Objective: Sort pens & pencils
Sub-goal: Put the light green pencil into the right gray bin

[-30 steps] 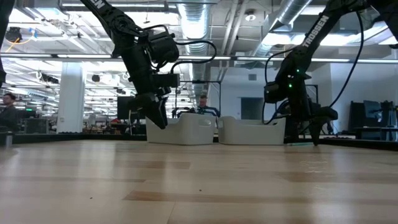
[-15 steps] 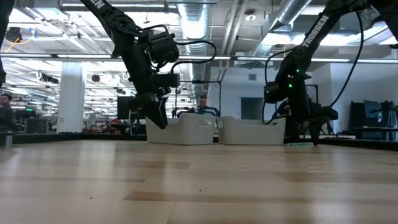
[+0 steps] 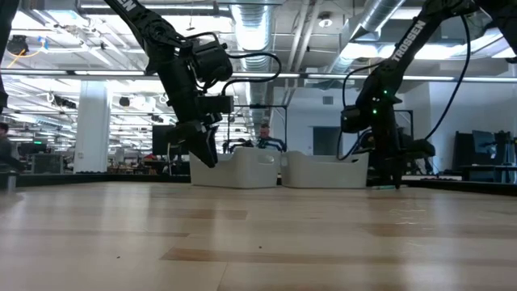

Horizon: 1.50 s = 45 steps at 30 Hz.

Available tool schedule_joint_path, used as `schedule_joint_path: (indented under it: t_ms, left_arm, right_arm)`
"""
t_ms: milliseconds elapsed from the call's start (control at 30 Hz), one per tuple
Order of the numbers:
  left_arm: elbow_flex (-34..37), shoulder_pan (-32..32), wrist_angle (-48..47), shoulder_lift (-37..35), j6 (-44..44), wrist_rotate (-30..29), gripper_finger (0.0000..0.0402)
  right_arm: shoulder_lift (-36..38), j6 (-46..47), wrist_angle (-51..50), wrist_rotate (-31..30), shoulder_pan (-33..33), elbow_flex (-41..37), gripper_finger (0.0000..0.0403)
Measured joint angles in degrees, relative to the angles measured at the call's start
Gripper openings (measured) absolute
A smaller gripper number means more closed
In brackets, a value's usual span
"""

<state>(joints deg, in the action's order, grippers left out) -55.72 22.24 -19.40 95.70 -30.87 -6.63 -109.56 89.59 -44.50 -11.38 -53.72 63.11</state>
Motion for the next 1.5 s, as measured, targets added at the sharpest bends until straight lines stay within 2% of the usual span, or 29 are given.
schedule_joint_path:
  t_ms: [133, 233, 367, 567, 800, 1100, 1267, 1500]
  left_arm:
    - [0.00, 0.00, 0.05, 0.00, 0.00, -0.01, 0.0122]
    - [0.00, 0.00, 0.55, 0.00, 0.00, -0.02, 0.0122]
    - [0.00, 0.00, 1.05, 0.00, 0.00, -0.11, 0.0122]
    - [0.00, -0.01, 2.15, 0.00, 0.00, -0.26, 0.0122]
    - [0.00, 0.00, 3.47, 0.00, 0.00, -0.28, 0.0122]
    - [0.00, 0.00, 3.89, 0.00, 0.04, -0.14, 0.0122]
    - [0.00, 0.00, 3.89, 0.00, 0.07, 0.07, 0.0122]
    - [0.00, -0.02, 3.89, 0.00, 0.26, 0.26, 0.0122]
  right_arm:
    - [0.00, -1.64, 0.62, -0.26, 0.05, 0.00, 0.0053]
    - [0.02, -2.92, 0.76, -0.75, 0.07, 0.00, 0.0030]
    - [0.02, -3.12, 0.80, -1.09, 0.07, 0.00, 0.0030]
    - [0.02, -3.31, 0.84, -1.31, 0.07, -0.02, 0.0056]
    - [1.65, -6.15, 0.83, -2.41, 0.09, -0.20, 0.0029]
    - [3.06, -9.53, 0.53, -3.40, 0.25, -0.26, 0.0033]
    - [3.06, -13.39, 1.32, -4.39, 1.28, -0.26, 0.0011]
    - [3.08, -11.01, 1.25, -3.38, 1.07, -0.20, 0.0034]
